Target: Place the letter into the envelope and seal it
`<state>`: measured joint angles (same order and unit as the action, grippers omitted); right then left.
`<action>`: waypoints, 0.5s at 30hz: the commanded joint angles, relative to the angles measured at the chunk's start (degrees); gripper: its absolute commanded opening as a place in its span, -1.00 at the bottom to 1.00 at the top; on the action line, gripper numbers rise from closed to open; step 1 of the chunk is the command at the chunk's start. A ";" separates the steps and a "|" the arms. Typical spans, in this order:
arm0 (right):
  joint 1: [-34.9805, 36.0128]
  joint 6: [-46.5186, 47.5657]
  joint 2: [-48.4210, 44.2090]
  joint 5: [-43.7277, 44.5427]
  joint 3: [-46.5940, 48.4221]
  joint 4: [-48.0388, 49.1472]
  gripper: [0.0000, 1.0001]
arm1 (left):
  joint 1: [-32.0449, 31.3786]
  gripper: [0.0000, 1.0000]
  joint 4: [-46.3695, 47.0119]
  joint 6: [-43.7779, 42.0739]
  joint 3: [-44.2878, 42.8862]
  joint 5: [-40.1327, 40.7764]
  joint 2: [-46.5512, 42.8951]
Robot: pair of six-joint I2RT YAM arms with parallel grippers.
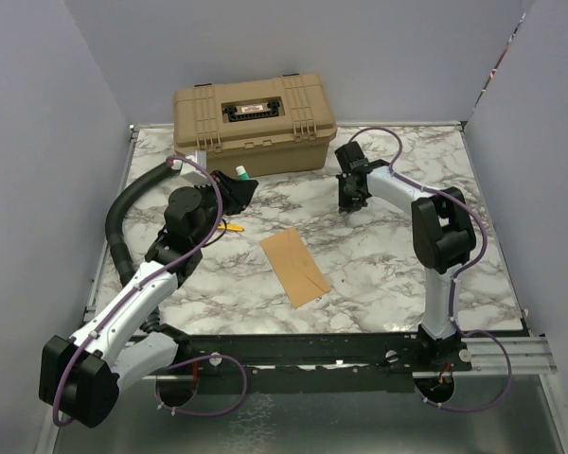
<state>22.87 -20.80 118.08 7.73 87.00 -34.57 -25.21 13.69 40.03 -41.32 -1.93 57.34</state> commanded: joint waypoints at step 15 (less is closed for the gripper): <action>0.07 1.18 -20.52 -23.91 -6.49 2.75 -0.99 | 0.12 -1.00 4.08 -21.68 -3.56 -21.25 2.47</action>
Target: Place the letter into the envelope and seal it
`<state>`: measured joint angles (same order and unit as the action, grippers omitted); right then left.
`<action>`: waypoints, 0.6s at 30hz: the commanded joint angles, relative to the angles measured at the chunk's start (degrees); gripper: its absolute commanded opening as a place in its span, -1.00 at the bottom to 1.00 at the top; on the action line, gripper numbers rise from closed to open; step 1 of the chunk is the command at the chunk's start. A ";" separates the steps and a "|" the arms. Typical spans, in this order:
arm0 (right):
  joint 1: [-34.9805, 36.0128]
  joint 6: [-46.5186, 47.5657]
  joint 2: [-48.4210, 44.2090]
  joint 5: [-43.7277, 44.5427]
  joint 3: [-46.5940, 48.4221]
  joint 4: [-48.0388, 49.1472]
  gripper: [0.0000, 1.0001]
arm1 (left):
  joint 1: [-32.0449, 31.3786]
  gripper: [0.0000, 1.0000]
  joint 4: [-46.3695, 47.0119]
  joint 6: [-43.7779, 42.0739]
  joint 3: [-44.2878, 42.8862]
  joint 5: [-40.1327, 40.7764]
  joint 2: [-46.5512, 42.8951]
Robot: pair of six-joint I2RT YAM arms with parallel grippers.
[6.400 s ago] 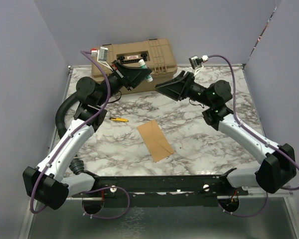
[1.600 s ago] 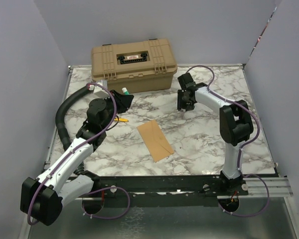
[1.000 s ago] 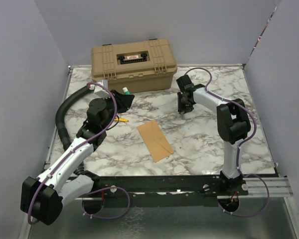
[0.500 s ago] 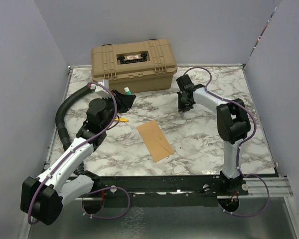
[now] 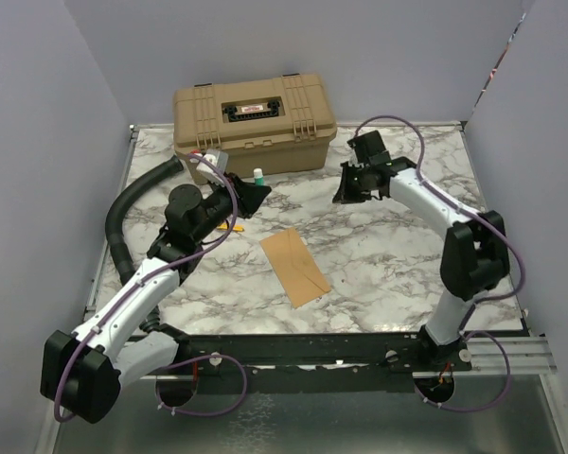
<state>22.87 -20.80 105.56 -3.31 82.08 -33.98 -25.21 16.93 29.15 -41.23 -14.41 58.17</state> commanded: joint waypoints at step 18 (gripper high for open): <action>1.09 -15.82 -24.05 -53.93 -8.21 28.96 -0.99 | -0.14 -1.00 -8.22 -35.19 -8.16 -32.28 6.41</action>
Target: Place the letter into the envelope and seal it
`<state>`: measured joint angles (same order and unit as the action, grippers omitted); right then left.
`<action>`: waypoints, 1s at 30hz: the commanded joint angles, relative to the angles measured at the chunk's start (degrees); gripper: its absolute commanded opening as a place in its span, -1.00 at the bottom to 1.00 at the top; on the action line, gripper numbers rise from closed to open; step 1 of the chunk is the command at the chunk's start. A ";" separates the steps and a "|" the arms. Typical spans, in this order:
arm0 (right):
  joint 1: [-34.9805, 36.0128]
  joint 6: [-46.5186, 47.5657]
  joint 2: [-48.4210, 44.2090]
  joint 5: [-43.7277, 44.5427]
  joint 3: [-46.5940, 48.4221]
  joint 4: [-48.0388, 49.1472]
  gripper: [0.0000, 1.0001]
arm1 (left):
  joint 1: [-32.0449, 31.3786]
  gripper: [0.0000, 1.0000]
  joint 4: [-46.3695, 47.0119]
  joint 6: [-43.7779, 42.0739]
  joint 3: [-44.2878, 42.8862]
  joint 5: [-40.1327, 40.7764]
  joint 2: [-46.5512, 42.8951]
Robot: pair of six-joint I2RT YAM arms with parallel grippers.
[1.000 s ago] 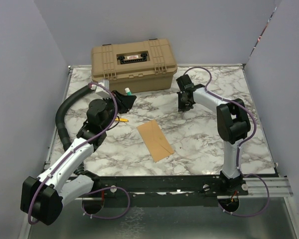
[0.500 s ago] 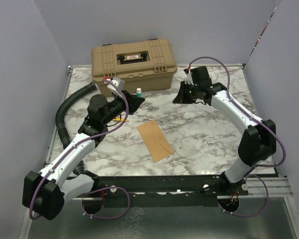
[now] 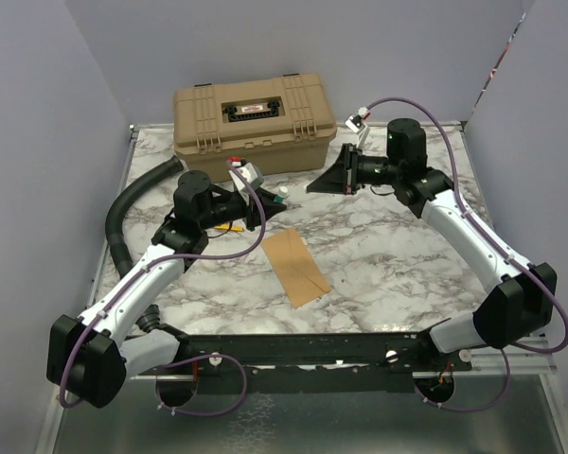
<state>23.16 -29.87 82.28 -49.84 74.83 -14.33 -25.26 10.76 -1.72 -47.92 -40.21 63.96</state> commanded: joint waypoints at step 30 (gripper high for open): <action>3.47 -7.02 3.70 -9.37 1.73 9.76 -0.99 | -2.06 -1.00 -0.77 -2.59 -3.38 -5.73 2.80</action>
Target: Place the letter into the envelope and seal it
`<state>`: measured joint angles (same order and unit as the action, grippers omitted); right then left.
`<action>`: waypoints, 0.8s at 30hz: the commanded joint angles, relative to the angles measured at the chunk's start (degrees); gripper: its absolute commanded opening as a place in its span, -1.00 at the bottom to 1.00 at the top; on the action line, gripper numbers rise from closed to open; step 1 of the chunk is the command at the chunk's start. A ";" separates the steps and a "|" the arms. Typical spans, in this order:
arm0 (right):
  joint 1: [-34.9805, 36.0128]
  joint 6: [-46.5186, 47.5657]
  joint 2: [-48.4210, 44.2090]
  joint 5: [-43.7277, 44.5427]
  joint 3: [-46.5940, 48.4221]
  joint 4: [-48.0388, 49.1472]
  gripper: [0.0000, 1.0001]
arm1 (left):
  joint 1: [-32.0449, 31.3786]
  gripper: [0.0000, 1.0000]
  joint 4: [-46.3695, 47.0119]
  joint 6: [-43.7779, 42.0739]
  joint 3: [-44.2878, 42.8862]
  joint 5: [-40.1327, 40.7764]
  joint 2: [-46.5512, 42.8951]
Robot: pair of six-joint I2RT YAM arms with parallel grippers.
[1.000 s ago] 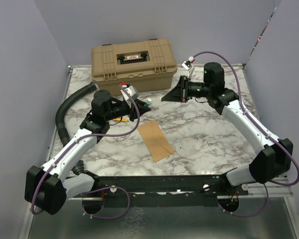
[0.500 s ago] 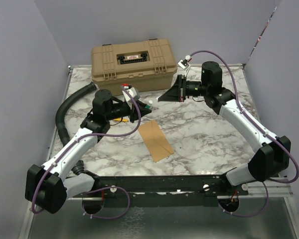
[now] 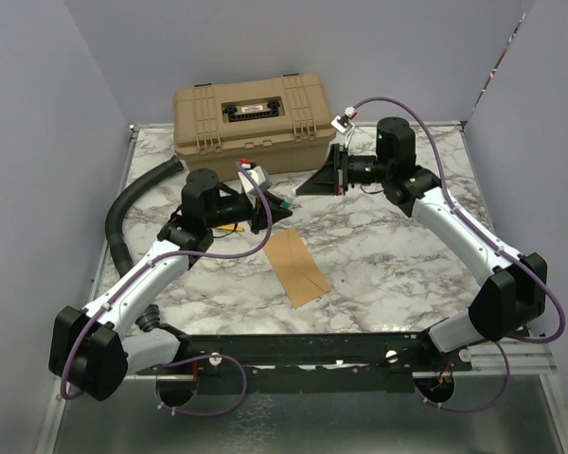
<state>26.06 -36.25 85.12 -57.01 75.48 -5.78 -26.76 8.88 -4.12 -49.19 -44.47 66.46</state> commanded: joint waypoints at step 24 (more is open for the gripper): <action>0.88 6.11 -0.75 6.36 1.45 -6.62 -0.99 | -1.01 -1.00 1.04 -1.97 -1.44 3.07 -0.98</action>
<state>26.57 -32.03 84.86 -52.71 75.96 -10.31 -27.51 8.86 -5.06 -49.82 -42.13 66.59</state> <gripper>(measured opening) 0.085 0.222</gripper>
